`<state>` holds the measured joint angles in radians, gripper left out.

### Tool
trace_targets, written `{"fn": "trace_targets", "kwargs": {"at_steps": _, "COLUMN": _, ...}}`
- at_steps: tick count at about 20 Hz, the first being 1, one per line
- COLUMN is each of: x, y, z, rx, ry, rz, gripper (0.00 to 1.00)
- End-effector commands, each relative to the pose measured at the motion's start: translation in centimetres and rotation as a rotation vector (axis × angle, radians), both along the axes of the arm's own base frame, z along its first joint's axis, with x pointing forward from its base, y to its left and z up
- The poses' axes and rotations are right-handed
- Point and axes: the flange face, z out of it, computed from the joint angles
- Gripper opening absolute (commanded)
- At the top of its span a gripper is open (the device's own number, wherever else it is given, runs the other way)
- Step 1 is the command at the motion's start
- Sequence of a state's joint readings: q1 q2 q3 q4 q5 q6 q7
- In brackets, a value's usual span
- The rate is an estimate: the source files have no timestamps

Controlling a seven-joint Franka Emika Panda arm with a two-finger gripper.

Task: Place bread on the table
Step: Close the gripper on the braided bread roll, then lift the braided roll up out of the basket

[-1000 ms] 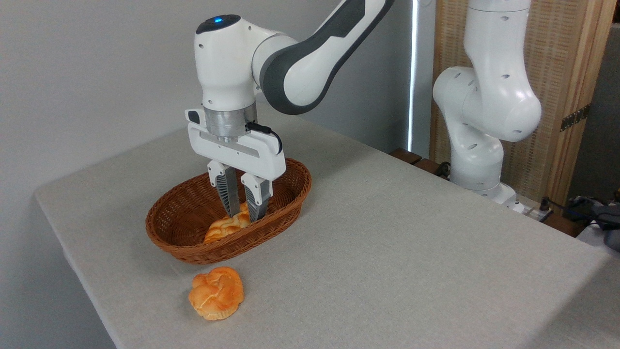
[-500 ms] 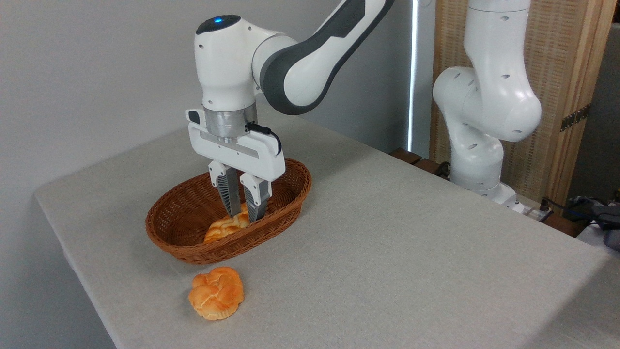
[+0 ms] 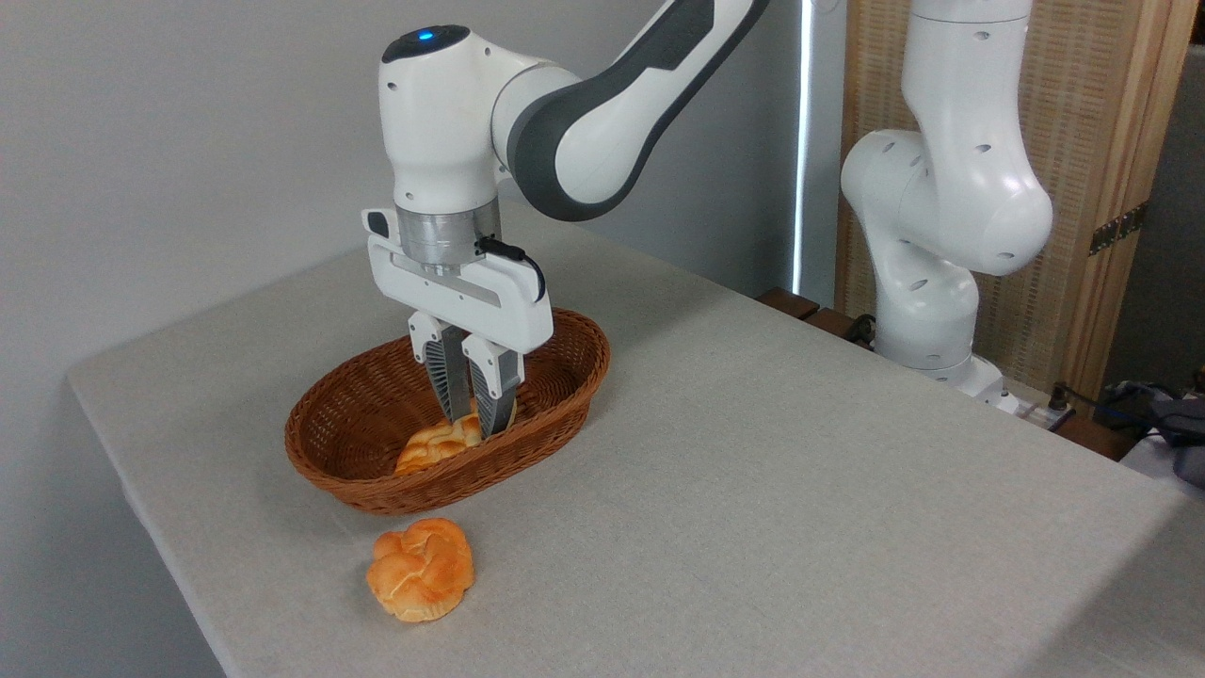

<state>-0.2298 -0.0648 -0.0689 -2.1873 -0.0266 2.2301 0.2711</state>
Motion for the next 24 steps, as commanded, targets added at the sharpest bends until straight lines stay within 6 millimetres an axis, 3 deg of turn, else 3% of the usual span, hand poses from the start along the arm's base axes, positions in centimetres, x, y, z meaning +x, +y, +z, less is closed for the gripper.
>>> {"fn": "trace_targets", "kwargs": {"at_steps": 1, "x": -0.1, "y": 1.0, "z": 0.7, "rx": 0.022, "ry": -0.003, "rz": -0.026, "gripper": 0.31}}
{"fn": "trace_targets", "kwargs": {"at_steps": 11, "x": -0.7, "y": 2.5, "z": 2.0, "rx": 0.033, "ry": 0.035, "rz": -0.046, "gripper": 0.28}}
{"fn": "trace_targets", "kwargs": {"at_steps": 20, "x": -0.7, "y": 2.1, "z": 2.2, "rx": -0.002, "ry": 0.037, "rz": -0.03, "gripper": 0.25}}
{"fn": "trace_targets", "kwargs": {"at_steps": 24, "x": 0.3, "y": 1.5, "z": 4.7, "rx": -0.053, "ry": -0.002, "rz": -0.012, "gripper": 0.24}}
